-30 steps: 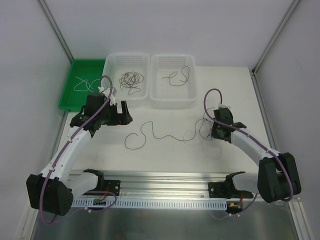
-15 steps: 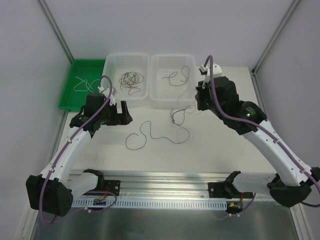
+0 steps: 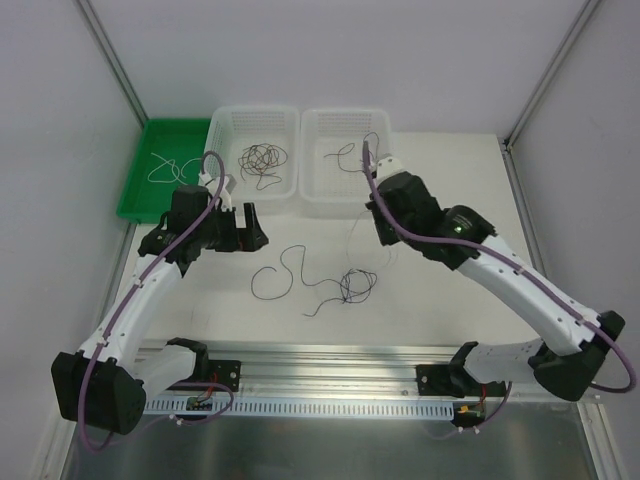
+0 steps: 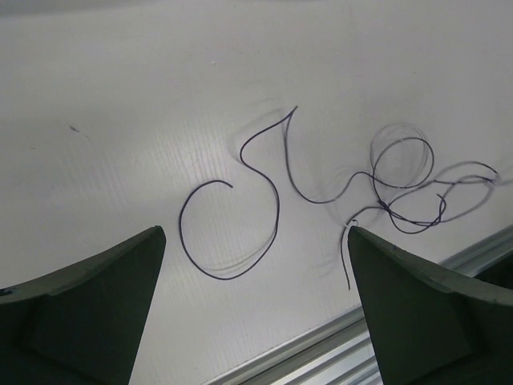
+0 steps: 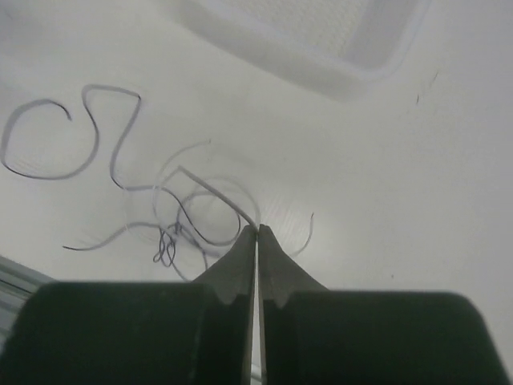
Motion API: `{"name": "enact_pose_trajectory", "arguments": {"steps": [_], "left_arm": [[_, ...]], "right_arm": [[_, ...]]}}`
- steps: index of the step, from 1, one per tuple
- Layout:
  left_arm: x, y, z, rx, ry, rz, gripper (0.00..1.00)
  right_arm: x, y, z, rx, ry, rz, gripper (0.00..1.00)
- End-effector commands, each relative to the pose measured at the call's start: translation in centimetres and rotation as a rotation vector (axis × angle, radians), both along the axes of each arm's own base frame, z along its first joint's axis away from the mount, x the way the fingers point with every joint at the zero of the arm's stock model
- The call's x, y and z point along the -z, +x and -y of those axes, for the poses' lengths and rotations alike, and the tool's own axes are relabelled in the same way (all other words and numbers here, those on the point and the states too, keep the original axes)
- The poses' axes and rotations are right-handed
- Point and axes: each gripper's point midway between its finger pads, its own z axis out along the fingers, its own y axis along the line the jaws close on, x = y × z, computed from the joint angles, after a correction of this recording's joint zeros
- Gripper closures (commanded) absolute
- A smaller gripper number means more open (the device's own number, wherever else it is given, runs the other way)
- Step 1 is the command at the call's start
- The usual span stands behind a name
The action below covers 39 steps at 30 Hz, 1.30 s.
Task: Untangle the cables
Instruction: Untie the cable.
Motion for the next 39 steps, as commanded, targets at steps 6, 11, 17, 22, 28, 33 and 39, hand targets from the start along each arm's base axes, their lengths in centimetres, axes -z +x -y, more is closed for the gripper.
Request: {"name": "enact_pose_trajectory", "arguments": {"steps": [6, 11, 17, 22, 28, 33, 39], "left_arm": [[-3.2, -2.5, 5.3, 0.285, -0.142, 0.096, 0.01], [-4.7, -4.7, 8.0, 0.418, -0.142, 0.188, 0.01], [-6.0, -7.3, 11.7, 0.548, -0.146, 0.274, 0.01], [-6.0, -8.2, 14.4, 0.605, -0.127, 0.317, 0.05], [-4.7, -8.1, 16.8, 0.625, -0.064, 0.308, 0.13], [-4.6, -8.1, 18.0, 0.636, -0.049, 0.316, 0.63], [-5.7, -6.7, 17.1, 0.525, -0.033, 0.352, 1.0]], "right_arm": [[7.1, -2.5, -2.8, -0.101, 0.035, -0.191, 0.99], [6.9, -3.9, -6.0, -0.271, 0.079, -0.206, 0.99], [5.8, -6.1, -8.7, -0.436, 0.204, -0.221, 0.99], [4.6, -7.2, -9.0, -0.494, 0.248, -0.198, 0.99], [3.9, -8.4, -8.9, -0.545, 0.272, -0.18, 0.99], [4.4, -8.7, -8.6, -0.541, 0.284, -0.171, 0.99], [6.6, -7.5, -6.8, -0.407, 0.243, -0.169, 0.65]]}}
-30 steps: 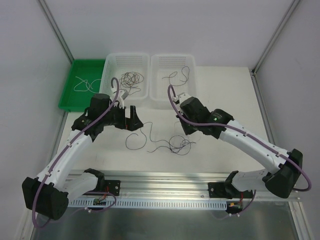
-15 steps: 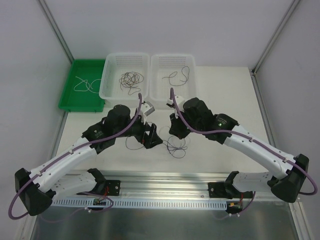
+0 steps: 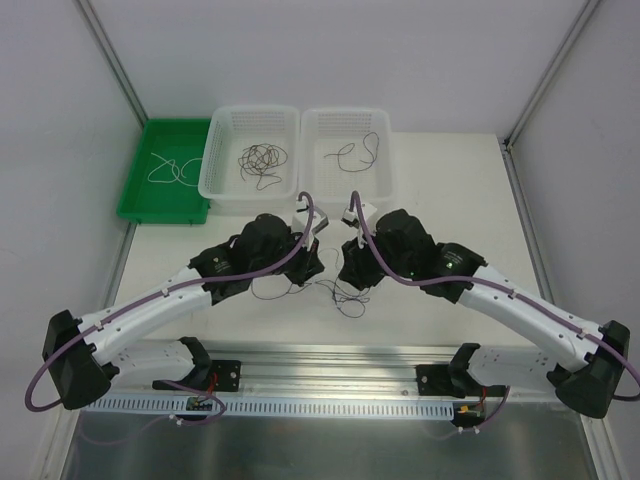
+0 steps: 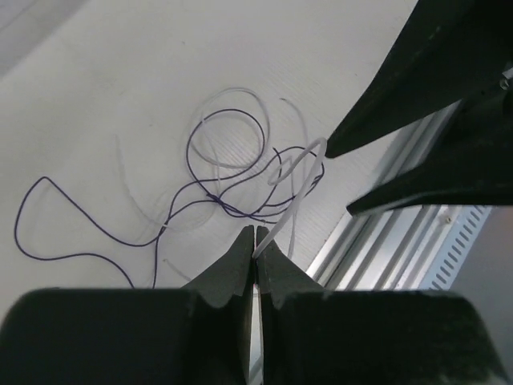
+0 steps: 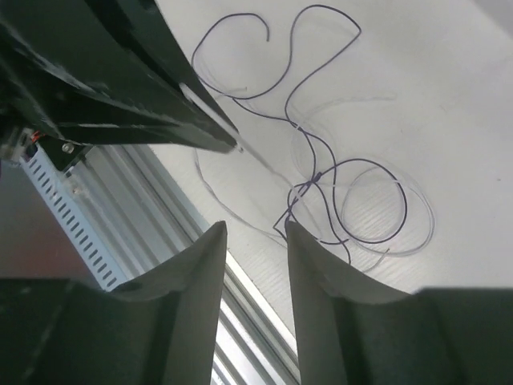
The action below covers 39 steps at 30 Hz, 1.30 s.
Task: Untangle the cables
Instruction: Untie the cable.
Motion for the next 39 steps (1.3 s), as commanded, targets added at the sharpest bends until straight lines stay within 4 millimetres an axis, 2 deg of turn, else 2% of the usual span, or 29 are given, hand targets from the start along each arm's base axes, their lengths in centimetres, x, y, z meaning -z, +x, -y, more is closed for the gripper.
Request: {"name": "enact_pose_trajectory", "arguments": {"steps": [1, 3, 6, 9, 12, 14, 19, 20, 24, 28, 34, 36, 37, 38, 39], "left_arm": [[-4.1, 2.5, -0.7, -0.144, -0.065, 0.12, 1.0], [-4.4, 3.0, -1.3, -0.194, -0.07, 0.129, 1.0], [-5.1, 3.6, -2.1, -0.265, -0.086, 0.135, 1.0], [-5.4, 3.8, -2.3, -0.299, -0.099, 0.123, 1.0], [-5.4, 3.8, -2.1, -0.311, -0.112, 0.102, 1.0], [-5.5, 3.7, -2.0, -0.311, -0.12, 0.091, 1.0], [-5.9, 3.3, -1.9, -0.301, -0.139, 0.078, 1.0], [-5.9, 3.2, -2.0, -0.302, -0.141, 0.072, 1.0], [-5.9, 2.7, -2.2, -0.3, -0.147, 0.06, 1.0], [-5.8, 2.5, -2.5, -0.304, -0.147, 0.055, 1.0], [-4.9, 2.2, -3.3, -0.317, -0.115, 0.048, 1.0], [-4.8, 2.2, -3.6, -0.326, -0.109, 0.05, 1.0], [-5.0, 2.2, -3.8, -0.333, -0.114, 0.054, 1.0], [-4.9, 2.2, -4.0, -0.339, -0.106, 0.053, 1.0], [-5.1, 2.3, -4.3, -0.354, -0.105, 0.061, 1.0]], "right_arm": [[-0.4, 1.0, 0.8, 0.085, 0.019, 0.051, 0.59], [0.5, 0.9, 1.5, 0.115, 0.021, 0.043, 0.45], [1.9, 1.0, 2.8, 0.18, 0.012, 0.05, 0.35], [3.4, 1.0, 3.3, 0.191, 0.002, 0.051, 0.34], [4.4, 0.9, 2.7, 0.174, 0.015, 0.045, 0.32], [6.2, 1.0, 2.7, 0.179, -0.011, 0.031, 0.31], [8.2, 2.7, 2.4, 0.232, -0.054, 0.056, 0.25], [9.1, 3.1, 2.4, 0.244, -0.083, 0.049, 0.23], [10.7, 5.0, 2.5, 0.313, -0.126, 0.084, 0.21], [12.0, 5.8, 1.7, 0.316, -0.131, 0.084, 0.21], [12.6, 6.3, -0.1, 0.236, -0.07, 0.102, 0.28], [12.6, 6.5, -0.5, 0.225, -0.05, 0.107, 0.37], [13.1, 6.6, -0.4, 0.219, -0.046, 0.091, 0.42], [13.3, 6.6, -0.3, 0.218, -0.044, 0.084, 0.59], [13.5, 6.7, -0.1, 0.225, -0.046, 0.078, 0.69]]}}
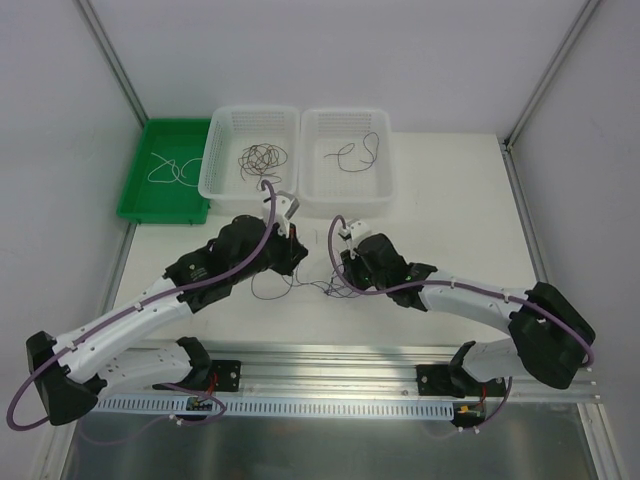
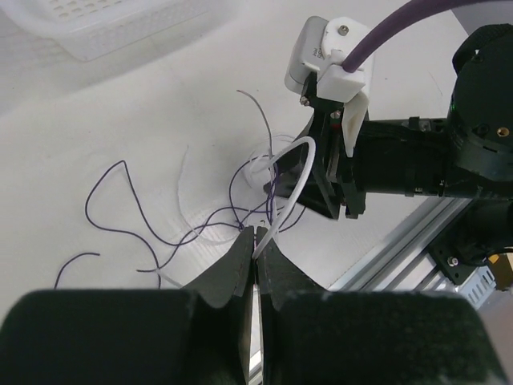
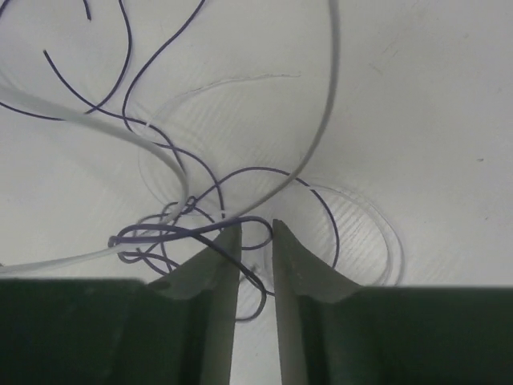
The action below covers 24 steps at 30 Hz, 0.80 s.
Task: Untangle the cables
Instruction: Untie the cable, then place the cable in the bin.
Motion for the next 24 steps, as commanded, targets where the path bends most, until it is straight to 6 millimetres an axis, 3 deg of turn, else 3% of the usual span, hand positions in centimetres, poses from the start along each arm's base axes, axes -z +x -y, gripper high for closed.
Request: {"name": "enact_pose_trajectory", "arguments": {"steps": [1, 2, 3, 6, 11, 15, 16, 20, 22, 24], "left_arm": [[-1.2, 0.0, -1.1, -0.05, -0.01, 0.022, 1.0], [-1.1, 0.0, -1.7, -0.066, 0.012, 0.022, 1.0], [-1.3, 0.2, -2.3, -0.086, 0.027, 0.03, 1.0], [-1.6, 1.3, -5.2, -0.204, 0.115, 0.059, 1.0], [-3.1, 3.8, -11.3, -0.429, 0.142, 0.05, 1.0], [-4.2, 5.1, -16.6, -0.619, 0.118, 0.052, 1.0], [-4.6, 5.2, -17.5, -0.65, 0.112, 0.059, 1.0], [-5.2, 5.8, -21.7, -0.806, 0.112, 0.062, 1.0], [-5.3, 6.0, -22.5, -0.836, 0.103, 0.055, 1.0], [-5.6, 6.1, -23.3, -0.863, 0.087, 0.052, 1.0]], "right_arm": [[-0.4, 1.0, -0.7, -0.008, 0.064, 0.018, 0.78], [-0.3, 0.9, -0.3, 0.001, 0.058, 0.016, 0.94], [0.1, 0.7, 0.3, 0.015, 0.035, 0.001, 0.99], [0.4, 0.6, 2.9, 0.097, -0.025, -0.006, 0.99], [1.1, 0.1, 10.2, 0.352, -0.115, -0.075, 0.99], [0.0, -0.2, 14.9, 0.544, -0.083, -0.108, 0.99], [-1.2, 0.0, 15.9, 0.588, -0.04, -0.083, 0.99], [-3.8, -0.7, 17.6, 0.652, 0.028, -0.053, 0.99], [-5.8, -0.8, 17.4, 0.637, 0.086, -0.012, 0.99], [-6.7, -1.1, 17.9, 0.647, 0.085, 0.002, 0.99]]}}
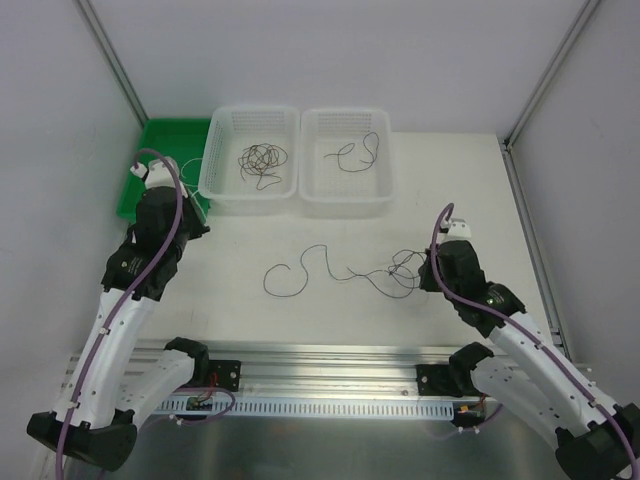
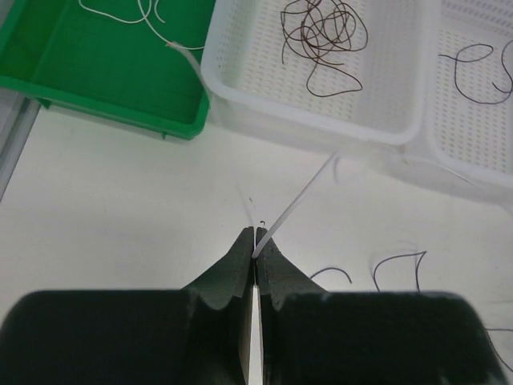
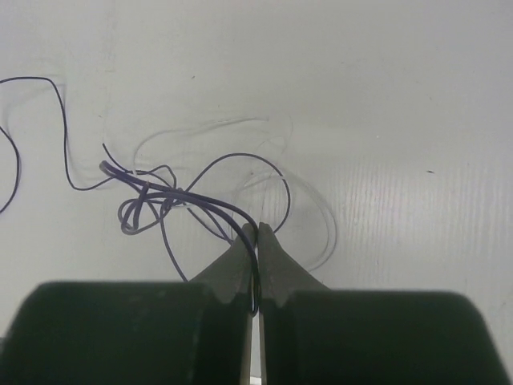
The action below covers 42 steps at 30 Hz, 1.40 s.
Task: Untangle the cables
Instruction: Place the cable in the bin.
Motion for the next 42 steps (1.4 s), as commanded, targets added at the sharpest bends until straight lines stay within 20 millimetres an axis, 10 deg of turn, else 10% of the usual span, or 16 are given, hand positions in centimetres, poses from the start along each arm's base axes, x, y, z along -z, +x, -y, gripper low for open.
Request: {"name": "enact_pose_trajectory", "arguments": {"steps": [1, 10, 25, 34, 42], "left_arm": [[-1.7, 0.1, -1.2, -0.05, -0.021, 0.033, 1.0], [-7.2, 1.6, -4.2, -0.172, -0.026, 0.129, 1.0], [-17.6, 13.5, -12.1, -0.39, 0.031, 0.312, 1.0], [-13.0, 23.1, -16.1, -0.382, 0.019, 0.259, 1.0], [-0.3, 29.4, -18.4, -0.345, -0.041, 0.043, 1.0]], "right_arm": [[-2.5, -0.6, 1.0, 0.043, 0.014, 0.023, 0.99], [-2.9, -1.7, 1.5, 0.032, 0.019, 0.016, 0.99], [-0.4, -3.8, -3.1, -0.229, 0.142, -0.071, 0.99], [-0.5, -4.9, -3.6, -0.297, 0.144, -0.098, 0.99], [-0.1, -4.7, -4.1, -0.309, 0.137, -0.141, 0.99]]}}
